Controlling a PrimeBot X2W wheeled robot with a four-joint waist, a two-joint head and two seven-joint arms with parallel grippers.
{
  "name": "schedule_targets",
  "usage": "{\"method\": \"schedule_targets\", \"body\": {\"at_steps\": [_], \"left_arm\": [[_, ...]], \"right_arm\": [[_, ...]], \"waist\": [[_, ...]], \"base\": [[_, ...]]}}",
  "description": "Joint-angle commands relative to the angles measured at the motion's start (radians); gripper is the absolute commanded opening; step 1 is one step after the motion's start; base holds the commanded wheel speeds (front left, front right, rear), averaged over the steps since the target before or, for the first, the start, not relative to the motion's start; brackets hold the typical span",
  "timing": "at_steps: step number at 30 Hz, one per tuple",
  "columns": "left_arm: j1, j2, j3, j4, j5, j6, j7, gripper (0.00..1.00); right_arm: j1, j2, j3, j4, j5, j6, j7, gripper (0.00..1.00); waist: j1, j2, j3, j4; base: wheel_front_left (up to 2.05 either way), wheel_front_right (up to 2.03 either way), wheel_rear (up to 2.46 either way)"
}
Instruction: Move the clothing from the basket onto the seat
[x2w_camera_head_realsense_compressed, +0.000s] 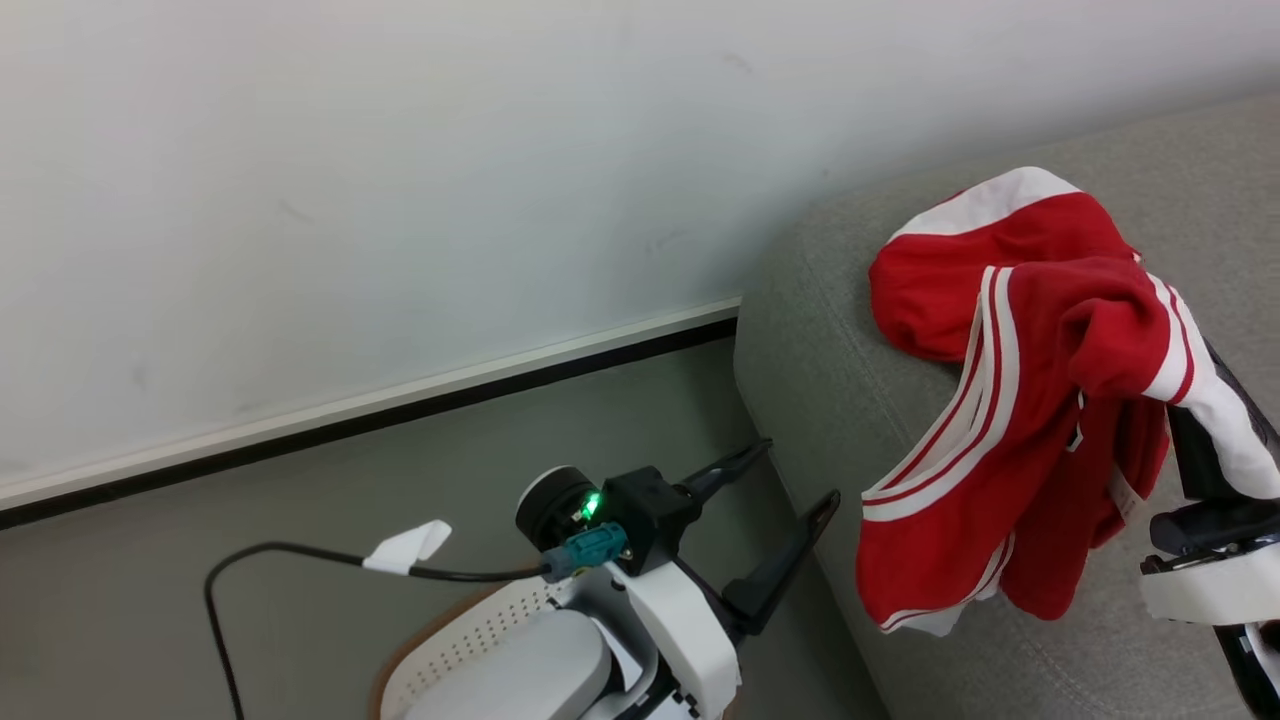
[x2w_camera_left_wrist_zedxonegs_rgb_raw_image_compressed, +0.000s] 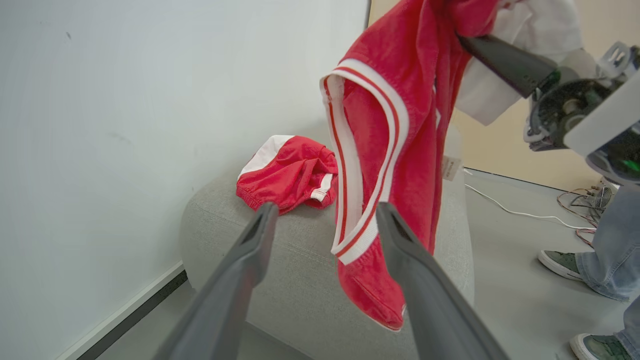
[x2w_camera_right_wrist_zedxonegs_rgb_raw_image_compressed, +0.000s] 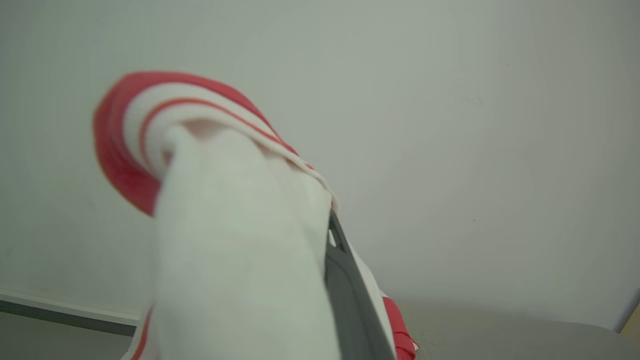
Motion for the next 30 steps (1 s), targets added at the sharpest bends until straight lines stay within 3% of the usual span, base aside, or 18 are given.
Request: {"method": "schedule_targets", "body": {"at_steps": [1,7,13,24,30], "left_arm": [[-0.006,0.007,0.002,0.003,0.012,0.001,-0.006,1.00],[-0.027,0.016,-0.001,0.003,0.027,0.006,-0.009,1.00],[-0.062,0.028,-0.008,-0.006,0.040,-0.007,0.002,1.00],[-0.145,0.085,-0.003,-0.071,0.063,-0.021,0.050,1.00],[-0.177,0.128,0.012,-0.111,0.071,-0.018,0.067,1.00]], "right_arm": [[0.010,0.003,-0.004,-0.012,0.006,-0.002,0.001,0.00],[0.003,0.015,-0.015,-0.055,-0.002,-0.002,0.015,0.00],[-0.087,-0.029,-0.040,-0.091,-0.007,-0.002,0.047,0.00],[-0.252,-0.120,-0.363,-0.169,-0.016,-0.002,0.155,0.00],[-0.324,-0.194,-0.512,-0.065,-0.046,-0.002,0.183,0.00]], "waist": [[0.0000,0.0000,0.019,-0.021],[0.0000,0.0000,0.051,-0.037],[0.0000,0.0000,0.117,-0.026],[0.0000,0.0000,0.359,0.070],[0.0000,0.0000,0.465,0.105]], "base": [[0.00,0.00,0.00],[0.00,0.00,0.00],[0.00,0.00,0.00],[0.00,0.00,0.00],[0.00,0.00,0.00]]}}
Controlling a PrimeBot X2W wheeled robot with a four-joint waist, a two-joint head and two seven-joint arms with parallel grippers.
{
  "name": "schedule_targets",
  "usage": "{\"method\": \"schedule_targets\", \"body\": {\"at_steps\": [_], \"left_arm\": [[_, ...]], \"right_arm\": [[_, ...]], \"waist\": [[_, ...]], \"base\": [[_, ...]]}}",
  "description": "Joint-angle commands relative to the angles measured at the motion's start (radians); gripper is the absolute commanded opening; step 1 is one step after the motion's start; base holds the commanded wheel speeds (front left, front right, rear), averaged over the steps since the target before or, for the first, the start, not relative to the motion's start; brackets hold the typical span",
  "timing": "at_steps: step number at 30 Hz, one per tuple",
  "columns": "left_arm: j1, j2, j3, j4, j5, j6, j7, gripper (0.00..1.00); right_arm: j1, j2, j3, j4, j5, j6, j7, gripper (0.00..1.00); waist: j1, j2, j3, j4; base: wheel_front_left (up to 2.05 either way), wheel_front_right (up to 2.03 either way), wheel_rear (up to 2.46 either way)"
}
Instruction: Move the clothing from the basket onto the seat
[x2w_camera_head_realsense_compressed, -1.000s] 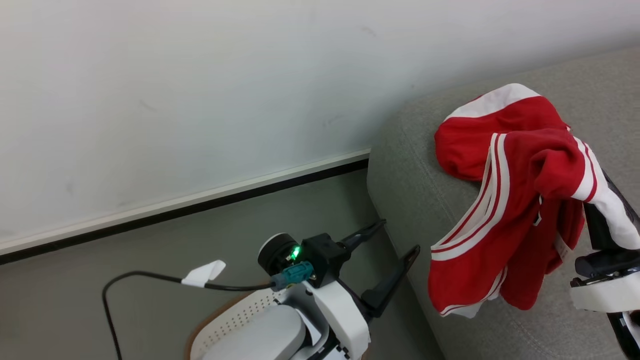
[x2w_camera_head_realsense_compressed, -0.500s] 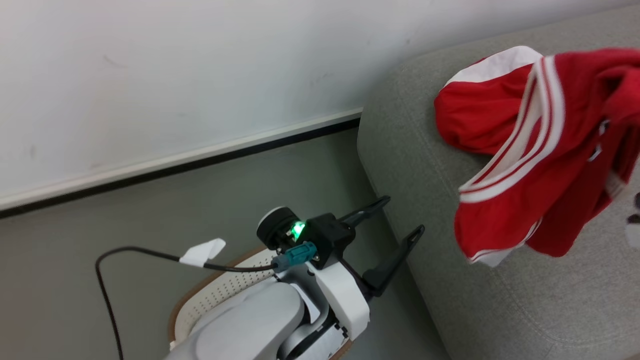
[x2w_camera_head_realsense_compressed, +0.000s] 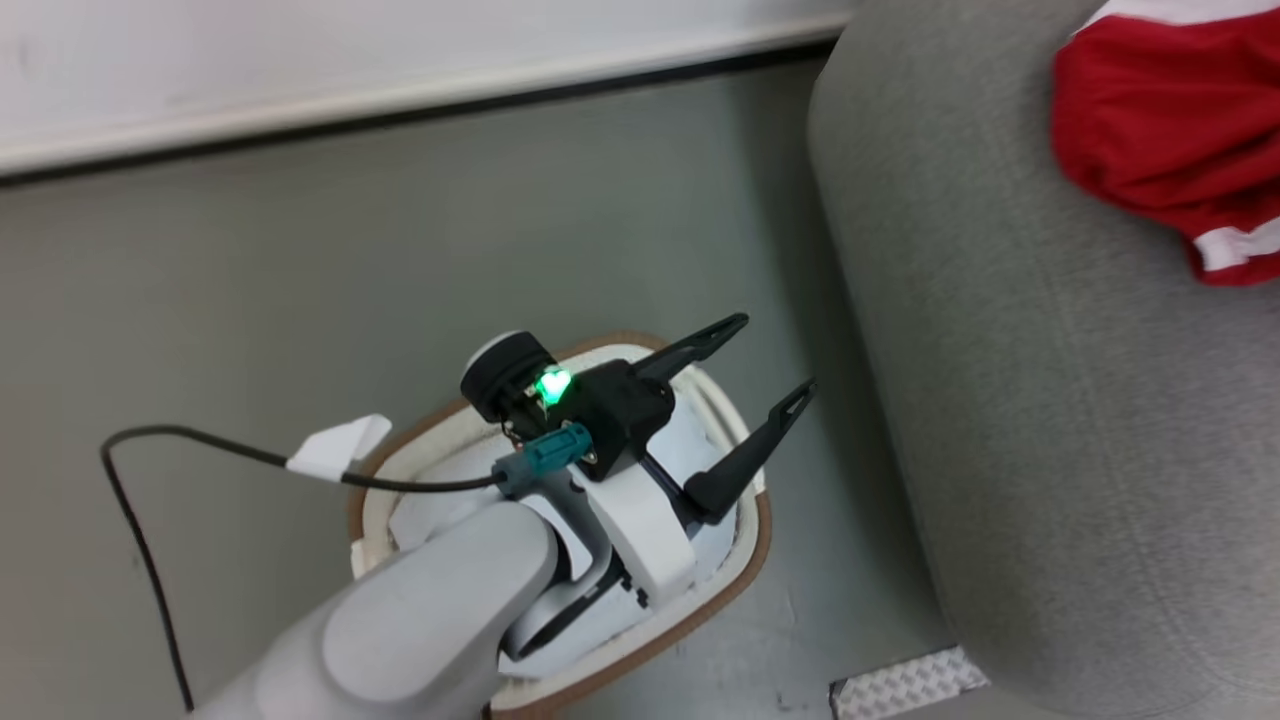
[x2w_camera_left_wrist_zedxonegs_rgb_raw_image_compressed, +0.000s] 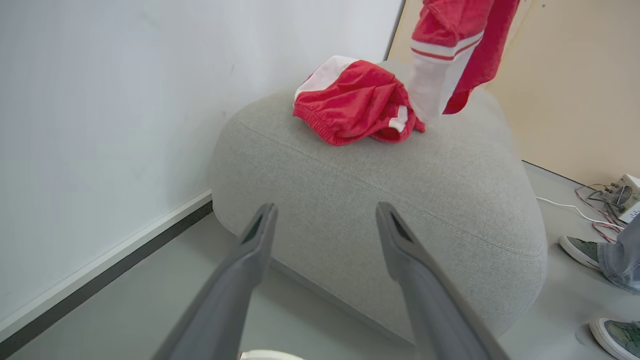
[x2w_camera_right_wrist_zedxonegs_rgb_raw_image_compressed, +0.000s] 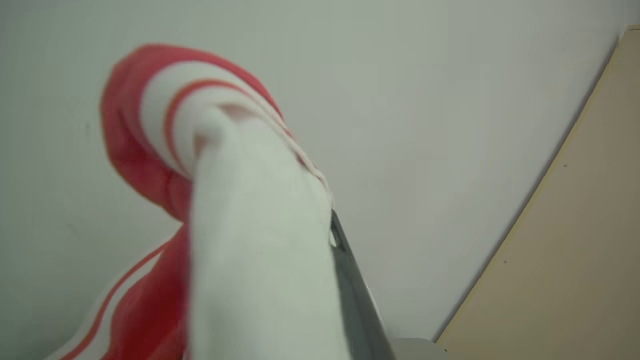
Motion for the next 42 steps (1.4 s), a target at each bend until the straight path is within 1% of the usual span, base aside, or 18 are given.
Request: {"method": "schedule_targets", "body": {"at_steps": [1,5,8,11,14,16,19,20,21,22,27,29,32,33,34,36,39,42], "left_arm": [[-0.016,0.015,0.005,-0.008,0.012,0.002,0.005,1.00],[-0.027,0.027,0.011,-0.024,0.013,0.001,0.004,1.00],[-0.031,0.027,0.009,-0.026,0.012,-0.002,-0.002,1.00],[-0.030,0.023,0.009,-0.018,0.007,-0.002,-0.010,1.00],[-0.028,0.020,0.012,-0.007,-0.003,0.006,-0.013,1.00],[-0.029,0.018,0.013,0.000,-0.004,0.007,-0.018,1.00],[-0.022,0.014,0.012,0.010,-0.010,0.008,-0.024,1.00],[-0.020,0.011,0.011,0.014,-0.011,0.008,-0.027,1.00],[-0.018,0.009,0.010,0.018,-0.011,0.007,-0.031,1.00],[-0.016,0.008,0.010,0.021,-0.014,0.008,-0.033,1.00],[0.012,-0.001,0.009,0.049,-0.035,0.012,-0.053,1.00],[0.028,-0.005,0.011,0.065,-0.046,0.016,-0.062,1.00],[0.055,-0.010,0.019,0.085,-0.059,0.026,-0.075,1.00],[0.055,-0.010,0.019,0.085,-0.059,0.026,-0.075,1.00],[0.078,-0.010,0.031,0.096,-0.075,0.035,-0.087,1.00],[0.089,-0.010,0.037,0.100,-0.084,0.040,-0.093,1.00],[0.125,-0.007,0.059,0.106,-0.111,0.057,-0.107,1.00],[0.160,0.001,0.084,0.106,-0.131,0.073,-0.120,1.00]], "right_arm": [[-0.020,-0.006,-0.002,0.036,0.003,-0.003,0.009,0.00],[-0.067,-0.038,0.026,0.196,0.007,-0.003,0.053,0.00],[-0.083,-0.069,0.061,0.332,-0.017,-0.003,0.130,0.00],[-0.105,-0.086,0.110,0.436,0.000,-0.003,0.192,0.00],[-0.110,-0.104,0.172,0.510,0.022,-0.003,0.259,0.00],[-0.109,-0.105,0.218,0.555,0.058,-0.003,0.329,0.00],[-0.106,-0.124,0.264,0.583,0.104,-0.003,0.394,0.00],[-0.107,-0.127,0.273,0.585,0.112,-0.003,0.397,0.32],[-0.107,-0.129,0.282,0.585,0.120,-0.003,0.395,0.86],[-0.105,-0.131,0.291,0.583,0.124,-0.003,0.395,1.00],[-0.078,-0.139,0.332,0.561,0.162,-0.003,0.416,1.00],[-0.049,-0.156,0.353,0.555,0.186,-0.003,0.456,1.00],[-0.013,-0.181,0.377,0.508,0.223,-0.003,0.519,1.00],[-0.013,-0.181,0.377,0.508,0.223,-0.003,0.519,1.00],[0.020,-0.194,0.386,0.465,0.254,-0.003,0.562,1.00],[0.033,-0.194,0.388,0.438,0.278,-0.003,0.583,1.00],[0.073,-0.229,0.381,0.344,0.320,-0.003,0.633,1.00],[0.109,-0.238,0.359,0.252,0.339,-0.003,0.651,1.00]], "waist": [[-0.0002,0.0000,0.071,0.040],[-0.0002,0.0000,0.120,0.060],[-0.0002,0.0000,0.141,0.076],[-0.0002,0.0000,0.149,0.091],[-0.0002,0.0000,0.149,0.098],[-0.0002,0.0000,0.147,0.100],[-0.0002,0.0000,0.136,0.097],[-0.0002,0.0000,0.130,0.095],[-0.0002,0.0000,0.121,0.093],[-0.0002,0.0000,0.111,0.090],[-0.0002,0.0000,0.034,0.075],[-0.0002,0.0000,-0.009,0.069],[-0.0002,0.0000,-0.076,0.062],[-0.0002,0.0000,-0.076,0.062],[-0.0002,0.0000,-0.121,0.058],[-0.0002,0.0000,-0.145,0.057],[-0.0002,0.0000,-0.209,0.061],[-0.0002,0.0000,-0.273,0.073]], "base": [[0.00,0.00,0.00],[0.00,0.00,0.00],[0.00,0.00,0.00],[0.00,0.00,0.00],[0.00,0.00,0.00],[0.00,0.00,0.00],[0.00,0.00,0.00],[0.00,0.00,0.00],[0.00,0.00,0.00],[0.00,0.00,0.00],[0.00,0.00,0.00],[0.00,0.00,0.00],[0.00,0.00,0.00],[0.00,0.00,0.00],[0.00,0.00,0.00],[0.00,0.00,0.00],[0.00,0.00,0.00],[0.00,0.00,0.00]]}}
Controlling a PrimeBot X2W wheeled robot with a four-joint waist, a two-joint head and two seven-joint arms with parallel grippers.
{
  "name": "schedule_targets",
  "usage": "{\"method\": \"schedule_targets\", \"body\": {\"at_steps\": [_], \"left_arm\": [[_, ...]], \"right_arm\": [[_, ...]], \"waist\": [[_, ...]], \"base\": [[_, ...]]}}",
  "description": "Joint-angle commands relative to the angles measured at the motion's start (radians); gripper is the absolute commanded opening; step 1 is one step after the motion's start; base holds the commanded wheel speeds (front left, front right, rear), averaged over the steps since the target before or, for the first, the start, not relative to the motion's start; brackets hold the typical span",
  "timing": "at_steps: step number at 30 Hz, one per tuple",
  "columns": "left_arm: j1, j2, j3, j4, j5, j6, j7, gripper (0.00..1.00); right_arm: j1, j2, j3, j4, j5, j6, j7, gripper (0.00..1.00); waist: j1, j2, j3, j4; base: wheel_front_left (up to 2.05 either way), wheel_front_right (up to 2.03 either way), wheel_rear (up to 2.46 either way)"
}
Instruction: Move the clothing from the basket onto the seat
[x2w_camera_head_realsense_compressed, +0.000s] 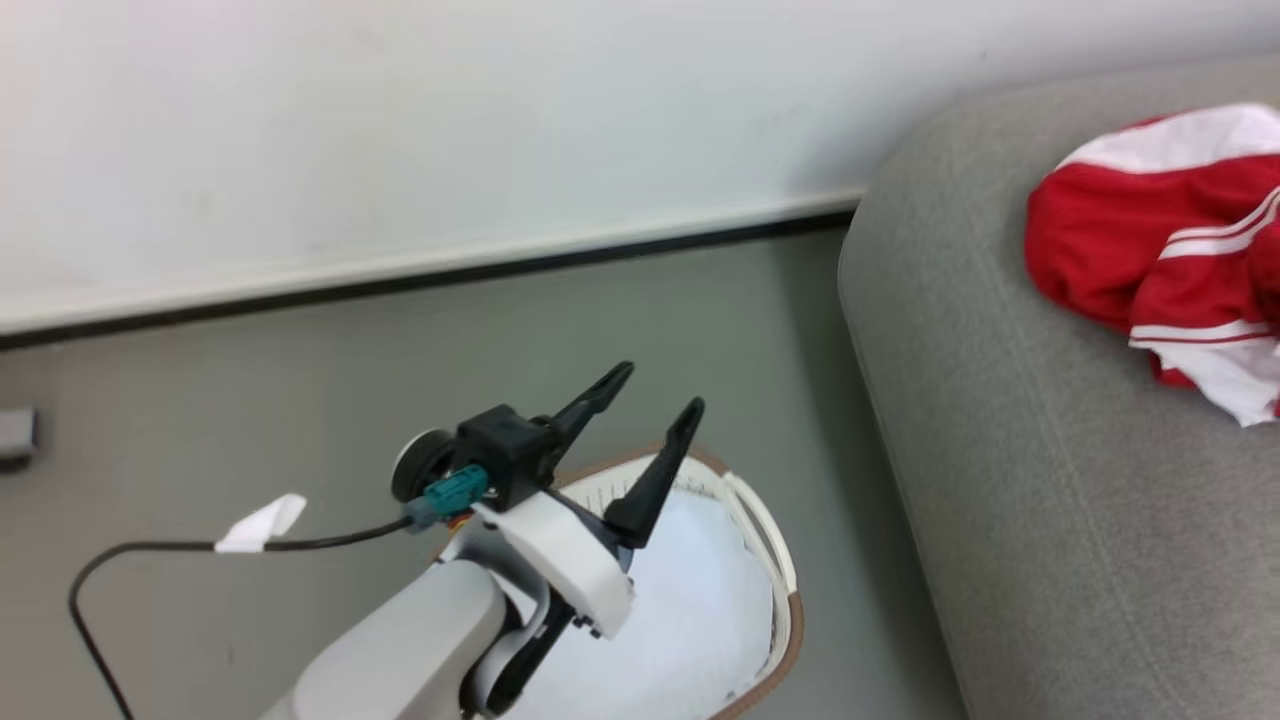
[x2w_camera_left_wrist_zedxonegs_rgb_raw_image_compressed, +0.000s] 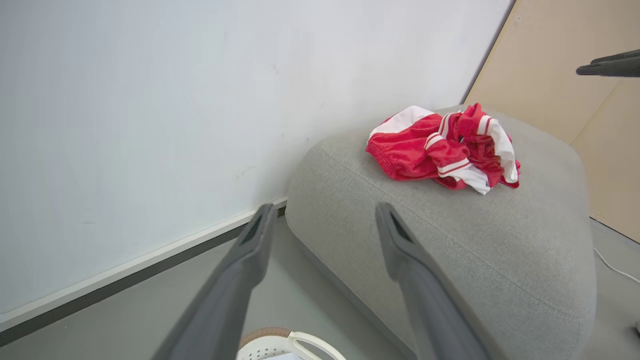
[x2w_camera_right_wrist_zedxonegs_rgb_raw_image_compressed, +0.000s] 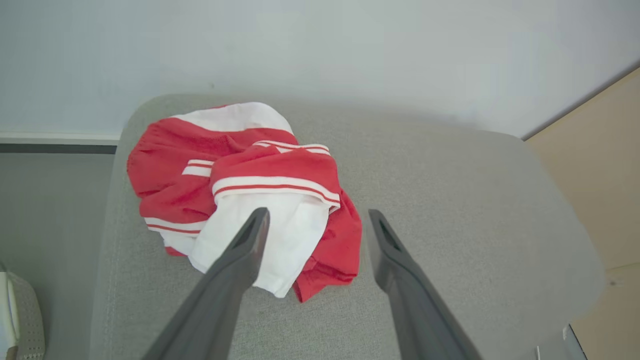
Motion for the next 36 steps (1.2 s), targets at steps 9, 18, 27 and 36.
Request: {"method": "schedule_targets", "body": {"at_steps": [9,18,27,36], "left_arm": [[0.106,0.059,0.130,-0.035,-0.052,0.076,-0.026,1.00],[0.252,0.154,0.285,-0.095,-0.009,0.197,-0.028,1.00],[0.428,0.125,0.462,-0.178,-0.025,0.201,-0.028,1.00],[0.575,0.004,0.637,-0.169,0.068,0.137,-0.028,1.00]], "right_arm": [[0.070,0.051,-0.015,-0.179,-0.008,-0.003,-0.131,1.00],[0.137,0.211,0.055,-0.198,-0.022,-0.003,-0.377,1.00],[0.282,0.416,0.133,-0.128,-0.068,-0.003,-0.616,1.00],[0.393,0.546,0.150,-0.013,-0.170,-0.003,-0.831,1.00]], "waist": [[0.0003,0.0000,-0.205,0.073],[0.0003,0.0000,-0.272,0.132],[0.0003,0.0000,-0.283,0.168],[0.0003,0.0000,-0.292,0.196]], "base": [[0.00,0.00,0.00],[0.00,0.00,0.00],[0.00,0.00,0.00],[0.00,0.00,0.00]]}}
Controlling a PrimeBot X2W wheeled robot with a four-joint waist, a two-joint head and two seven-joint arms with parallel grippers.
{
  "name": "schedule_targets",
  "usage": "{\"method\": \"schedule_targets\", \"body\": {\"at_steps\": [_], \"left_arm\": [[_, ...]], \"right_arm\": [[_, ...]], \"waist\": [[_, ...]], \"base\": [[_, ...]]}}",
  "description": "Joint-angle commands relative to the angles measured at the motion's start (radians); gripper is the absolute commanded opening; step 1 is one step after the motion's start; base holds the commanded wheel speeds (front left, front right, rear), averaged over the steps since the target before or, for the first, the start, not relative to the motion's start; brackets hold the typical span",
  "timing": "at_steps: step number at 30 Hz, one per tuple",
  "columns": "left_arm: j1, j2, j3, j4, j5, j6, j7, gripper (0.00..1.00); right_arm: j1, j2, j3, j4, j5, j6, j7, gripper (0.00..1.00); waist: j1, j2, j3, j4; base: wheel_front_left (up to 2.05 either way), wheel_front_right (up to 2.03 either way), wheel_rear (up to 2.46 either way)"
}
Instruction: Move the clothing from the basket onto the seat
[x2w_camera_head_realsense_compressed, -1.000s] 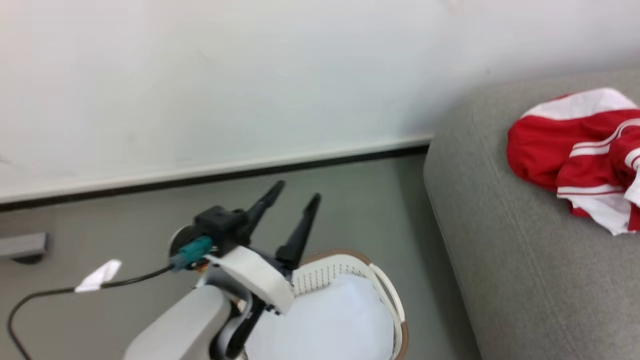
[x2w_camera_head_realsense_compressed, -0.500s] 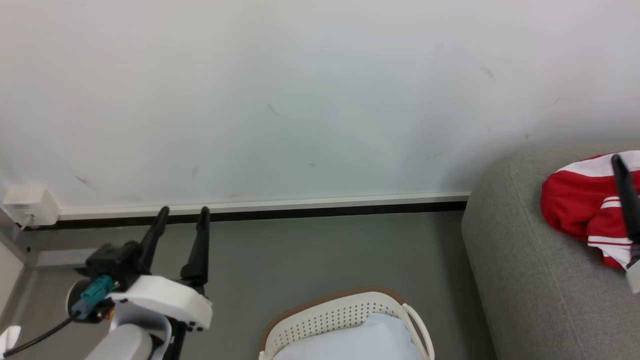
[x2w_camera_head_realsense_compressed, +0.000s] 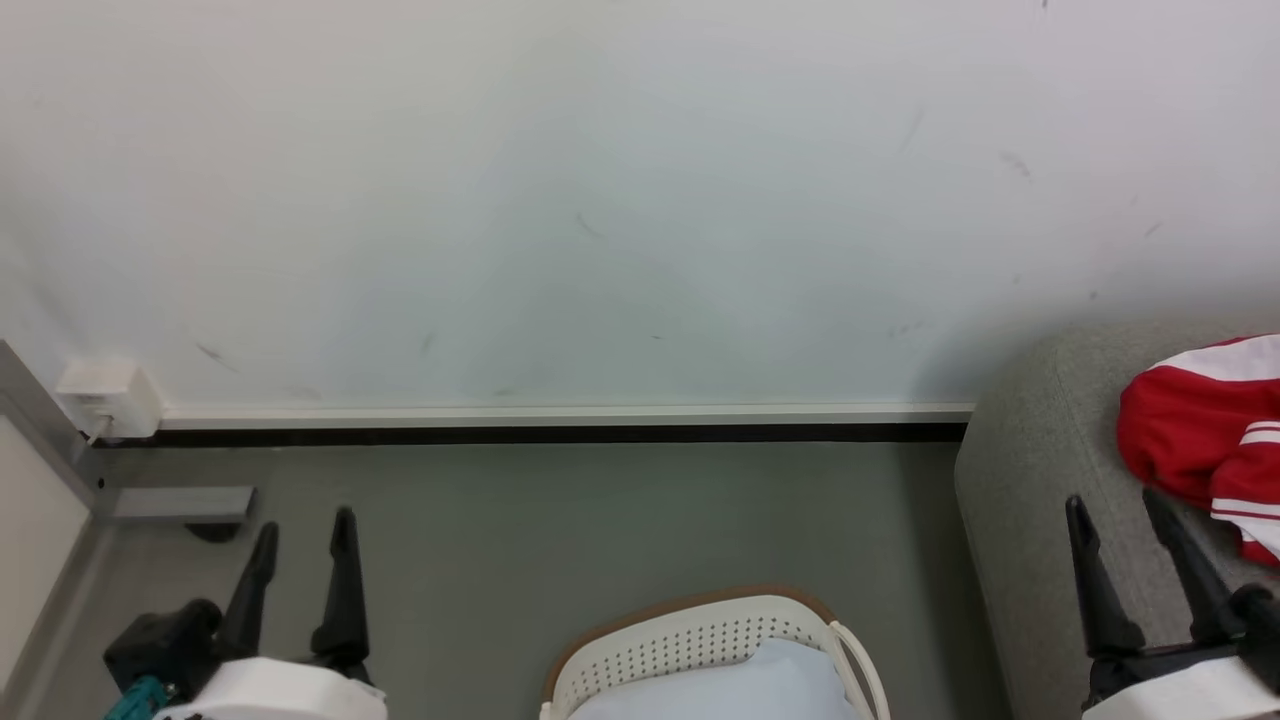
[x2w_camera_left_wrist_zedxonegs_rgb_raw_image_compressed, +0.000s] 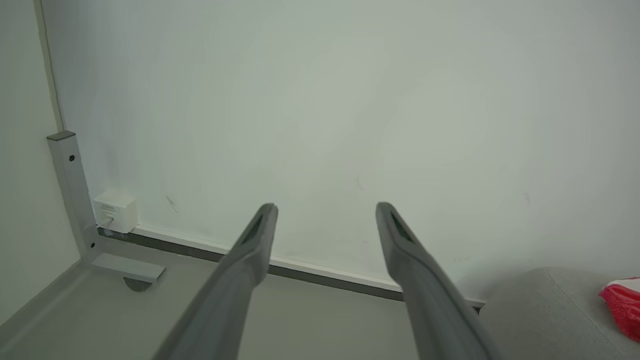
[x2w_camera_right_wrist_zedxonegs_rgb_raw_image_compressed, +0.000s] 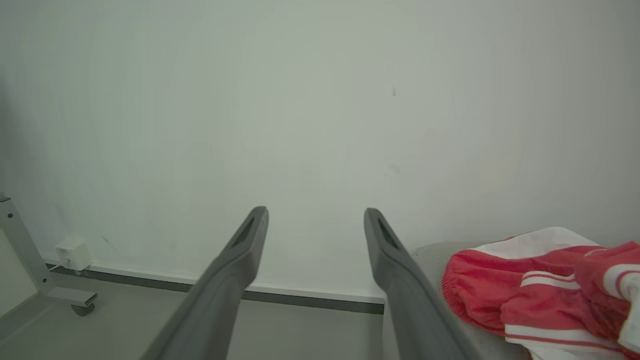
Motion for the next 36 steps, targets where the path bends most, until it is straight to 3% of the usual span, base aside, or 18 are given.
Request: {"method": "schedule_targets", "body": {"at_steps": [1,10,18,36], "left_arm": [[0.022,-0.011,0.017,0.011,0.019,-0.012,0.000,1.00],[0.091,-0.146,0.150,0.085,0.173,-0.154,0.000,1.00],[0.106,-0.212,0.228,0.092,0.296,-0.231,0.000,1.00],[0.082,-0.250,0.288,0.133,0.364,-0.292,0.000,1.00]], "right_arm": [[0.020,0.008,-0.003,0.009,-0.005,-0.002,-0.012,1.00],[0.054,0.062,0.014,0.066,-0.073,-0.002,-0.050,1.00],[0.060,0.063,0.037,0.045,-0.059,-0.002,-0.051,1.00],[0.056,0.084,0.033,0.042,-0.050,-0.002,-0.049,1.00]], "waist": [[0.0001,0.0000,-0.001,0.005],[0.0001,0.0000,-0.006,0.015],[0.0001,0.0000,-0.008,0.016],[0.0001,0.0000,-0.010,0.008]], "base": [[0.00,0.00,0.00],[0.00,0.00,0.00],[0.00,0.00,0.00],[0.00,0.00,0.00]]}}
